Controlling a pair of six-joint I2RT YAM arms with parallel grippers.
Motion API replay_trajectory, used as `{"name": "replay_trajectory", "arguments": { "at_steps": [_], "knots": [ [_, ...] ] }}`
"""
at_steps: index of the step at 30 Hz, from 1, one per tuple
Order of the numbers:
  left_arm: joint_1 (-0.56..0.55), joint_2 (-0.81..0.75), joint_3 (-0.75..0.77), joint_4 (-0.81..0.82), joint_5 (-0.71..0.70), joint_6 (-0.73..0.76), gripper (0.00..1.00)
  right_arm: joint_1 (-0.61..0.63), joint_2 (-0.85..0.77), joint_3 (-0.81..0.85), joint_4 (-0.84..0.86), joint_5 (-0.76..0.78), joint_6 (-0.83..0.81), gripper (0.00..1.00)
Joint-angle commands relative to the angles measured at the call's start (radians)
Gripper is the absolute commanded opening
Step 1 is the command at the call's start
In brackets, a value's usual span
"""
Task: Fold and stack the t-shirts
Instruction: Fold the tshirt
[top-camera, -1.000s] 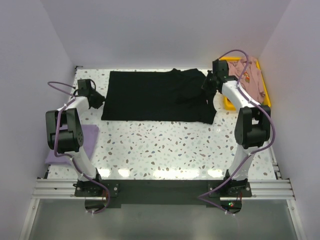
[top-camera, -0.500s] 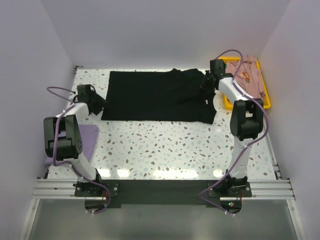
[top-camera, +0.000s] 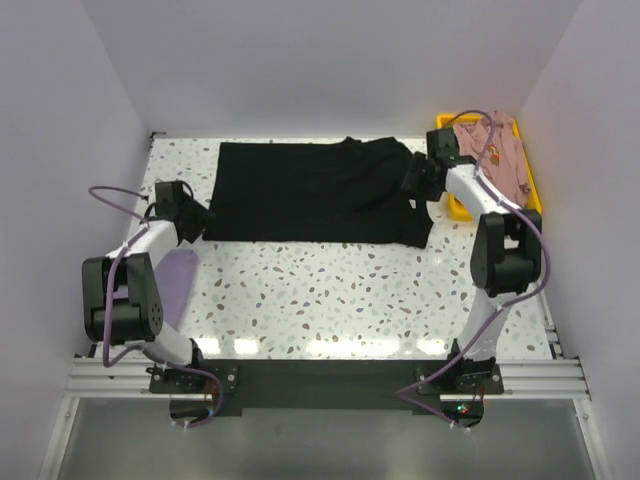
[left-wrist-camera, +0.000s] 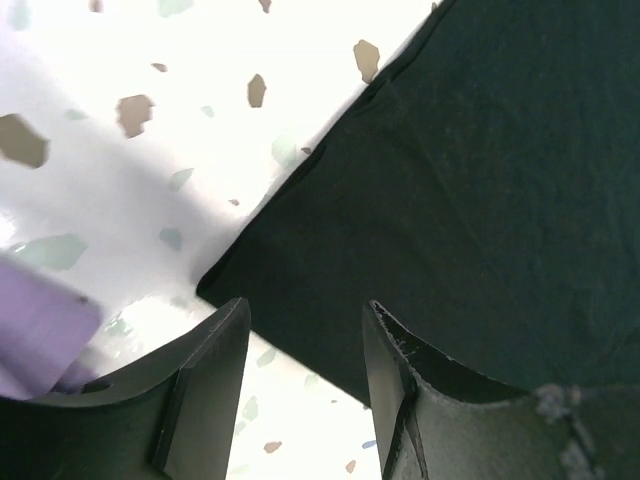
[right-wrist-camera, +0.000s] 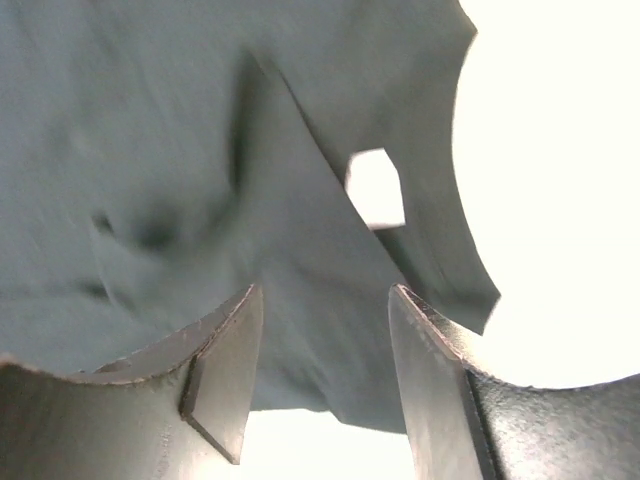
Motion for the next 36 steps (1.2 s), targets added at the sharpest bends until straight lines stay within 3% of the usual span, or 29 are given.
{"name": "replay_trajectory", "arguments": {
  "at_steps": [1,7,11,20,28,30,36],
  "knots": [
    [-0.003,-0.080,-0.040,-0.024,-0.081,-0.023,0.54,-0.034,-0.228,-0.164,0.019,0.040,0.030,0.56],
    [-0.005,-0.071,-0.040,-0.038,-0.078,-0.003,0.50,-0.087,-0.397,-0.500,0.107,0.007,0.068,0.53],
    [-0.005,-0.035,-0.042,-0.023,-0.060,0.013,0.49,-0.095,-0.431,-0.609,0.192,-0.029,0.102,0.51],
    [-0.006,0.037,-0.048,0.027,-0.012,0.011,0.47,-0.094,-0.374,-0.659,0.321,-0.080,0.156,0.47],
    [-0.006,0.060,-0.042,0.031,-0.012,0.006,0.46,-0.094,-0.340,-0.640,0.326,-0.077,0.170,0.20],
    [-0.005,0.068,-0.040,0.031,-0.017,0.005,0.45,-0.094,-0.342,-0.624,0.308,-0.077,0.161,0.08],
    [-0.005,0.077,-0.036,0.028,-0.031,0.003,0.38,-0.094,-0.363,-0.573,0.240,-0.045,0.118,0.00]
  ]
}}
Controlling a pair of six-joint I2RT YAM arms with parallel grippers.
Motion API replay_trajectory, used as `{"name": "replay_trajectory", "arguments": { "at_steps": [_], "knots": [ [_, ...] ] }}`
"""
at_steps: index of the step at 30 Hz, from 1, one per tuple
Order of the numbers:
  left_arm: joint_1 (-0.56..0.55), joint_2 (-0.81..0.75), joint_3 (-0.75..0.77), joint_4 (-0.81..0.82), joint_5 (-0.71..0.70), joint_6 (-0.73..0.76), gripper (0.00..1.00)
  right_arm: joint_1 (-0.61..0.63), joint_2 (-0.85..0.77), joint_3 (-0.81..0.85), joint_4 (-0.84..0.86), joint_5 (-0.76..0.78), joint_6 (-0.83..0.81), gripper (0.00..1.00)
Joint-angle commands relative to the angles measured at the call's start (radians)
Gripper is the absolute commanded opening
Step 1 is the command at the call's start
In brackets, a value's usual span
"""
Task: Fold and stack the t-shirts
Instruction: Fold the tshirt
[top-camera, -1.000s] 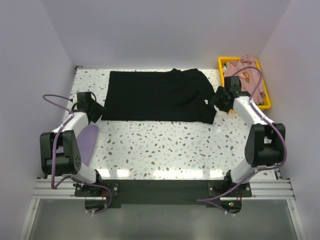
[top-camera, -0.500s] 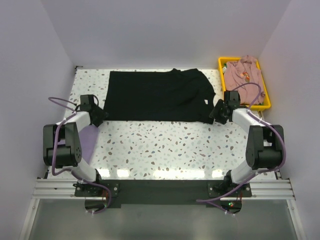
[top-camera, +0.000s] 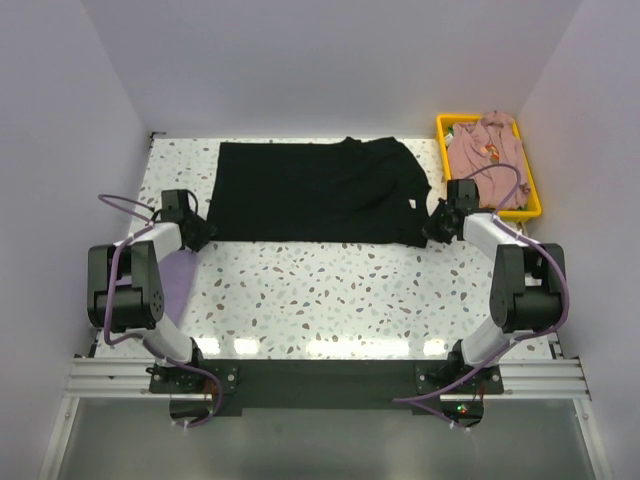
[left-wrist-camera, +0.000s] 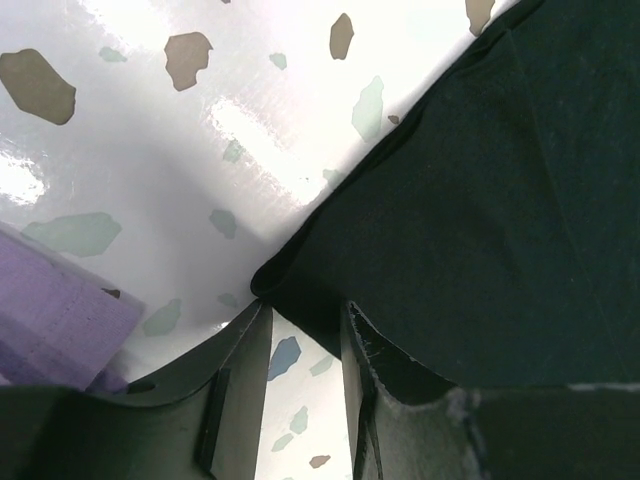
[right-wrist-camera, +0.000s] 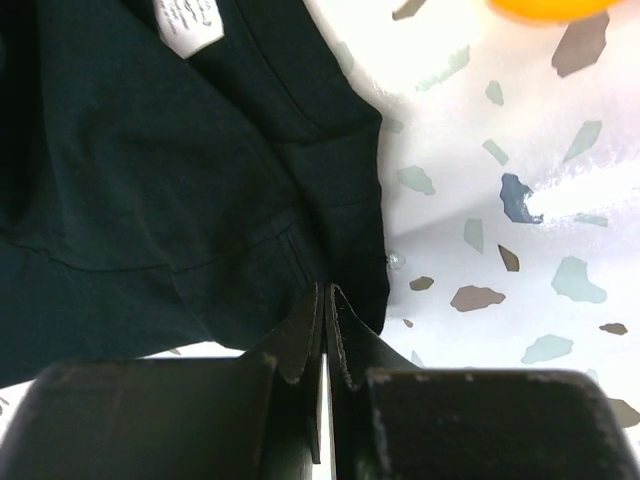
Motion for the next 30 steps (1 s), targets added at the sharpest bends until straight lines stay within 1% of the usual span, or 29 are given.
{"name": "replay_trajectory", "arguments": {
  "at_steps": [1,6,10,12,13,15,16,19,23,30],
  "knots": [
    [-0.006,0.017,0.015,0.021,-0.019,0.006,0.38,0.002,-0.032,0.080,-0.031,0.035,-0.035,0.00],
    [-0.006,0.020,0.018,0.019,-0.025,0.006,0.33,0.002,-0.046,0.119,-0.088,0.112,-0.078,0.00],
    [-0.006,0.022,0.021,0.015,-0.028,0.007,0.29,0.002,-0.041,0.143,-0.107,0.136,-0.095,0.00],
    [-0.004,0.022,0.022,0.010,-0.033,0.010,0.28,0.002,-0.036,0.146,-0.114,0.123,-0.099,0.00],
    [-0.006,0.022,0.021,0.012,-0.031,0.010,0.28,0.002,-0.039,0.137,-0.113,0.100,-0.099,0.04],
    [-0.006,0.022,0.021,0.012,-0.029,0.010,0.27,0.002,-0.049,0.108,-0.079,0.081,-0.095,0.15],
    [-0.004,0.023,0.021,0.010,-0.028,0.010,0.27,0.001,-0.058,0.079,-0.070,0.060,-0.093,0.23],
    [-0.004,0.023,0.019,0.012,-0.028,0.009,0.27,0.002,-0.062,0.036,-0.038,0.037,-0.083,0.33],
    [-0.004,0.025,0.018,0.012,-0.026,0.009,0.27,0.001,-0.056,-0.002,0.017,-0.011,-0.063,0.36],
    [-0.006,0.033,0.016,0.019,-0.020,0.010,0.27,0.002,-0.033,-0.033,0.065,-0.037,-0.033,0.34]
  ]
}}
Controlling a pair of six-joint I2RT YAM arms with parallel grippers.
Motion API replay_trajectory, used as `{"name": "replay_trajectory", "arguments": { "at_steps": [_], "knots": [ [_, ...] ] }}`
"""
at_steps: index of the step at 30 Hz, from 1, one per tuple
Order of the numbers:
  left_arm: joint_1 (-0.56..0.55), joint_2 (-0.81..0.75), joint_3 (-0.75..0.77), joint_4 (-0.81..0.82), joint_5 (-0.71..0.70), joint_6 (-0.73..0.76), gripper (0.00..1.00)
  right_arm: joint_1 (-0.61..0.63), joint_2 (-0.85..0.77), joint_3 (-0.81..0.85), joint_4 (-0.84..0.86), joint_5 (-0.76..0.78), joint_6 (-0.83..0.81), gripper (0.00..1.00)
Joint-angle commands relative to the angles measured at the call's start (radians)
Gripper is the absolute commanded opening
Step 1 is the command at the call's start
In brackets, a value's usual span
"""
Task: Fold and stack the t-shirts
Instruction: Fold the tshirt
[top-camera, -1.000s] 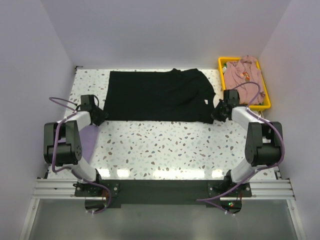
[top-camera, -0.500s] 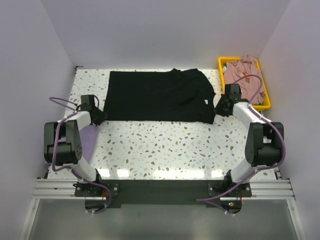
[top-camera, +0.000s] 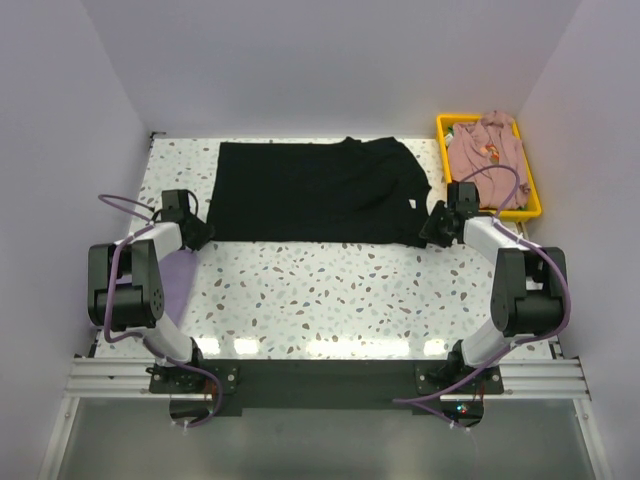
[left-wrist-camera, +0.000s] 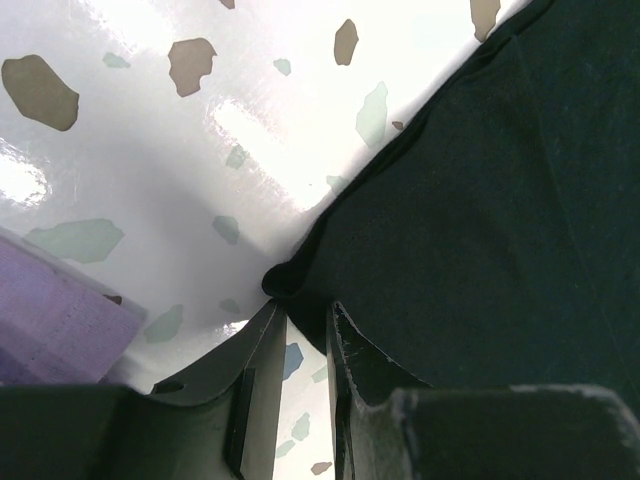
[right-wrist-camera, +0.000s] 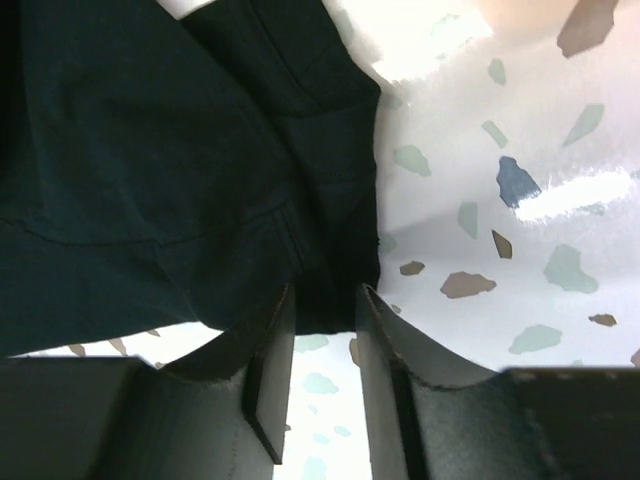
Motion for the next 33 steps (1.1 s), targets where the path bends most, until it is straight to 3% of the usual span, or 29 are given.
{"name": "replay_trajectory", "arguments": {
  "at_steps": [1,3,8,19,33],
  "knots": [
    [-0.006,0.022,0.015,0.013,-0.012,0.010,0.27,0.001,-0.006,-0.009,0.078,-0.025,0.029,0.32],
    [-0.005,0.024,0.018,0.013,-0.010,0.009,0.27,0.002,0.000,-0.007,0.078,-0.027,0.036,0.26],
    [-0.005,0.027,0.018,0.012,-0.010,0.009,0.26,0.002,0.001,0.004,0.062,-0.034,0.038,0.00],
    [-0.005,0.028,0.024,0.004,-0.020,0.013,0.14,0.002,-0.060,0.131,-0.119,0.151,-0.063,0.00],
    [-0.003,0.024,0.030,-0.008,-0.024,0.023,0.13,0.002,0.003,0.174,-0.175,0.214,-0.115,0.00]
  ]
}}
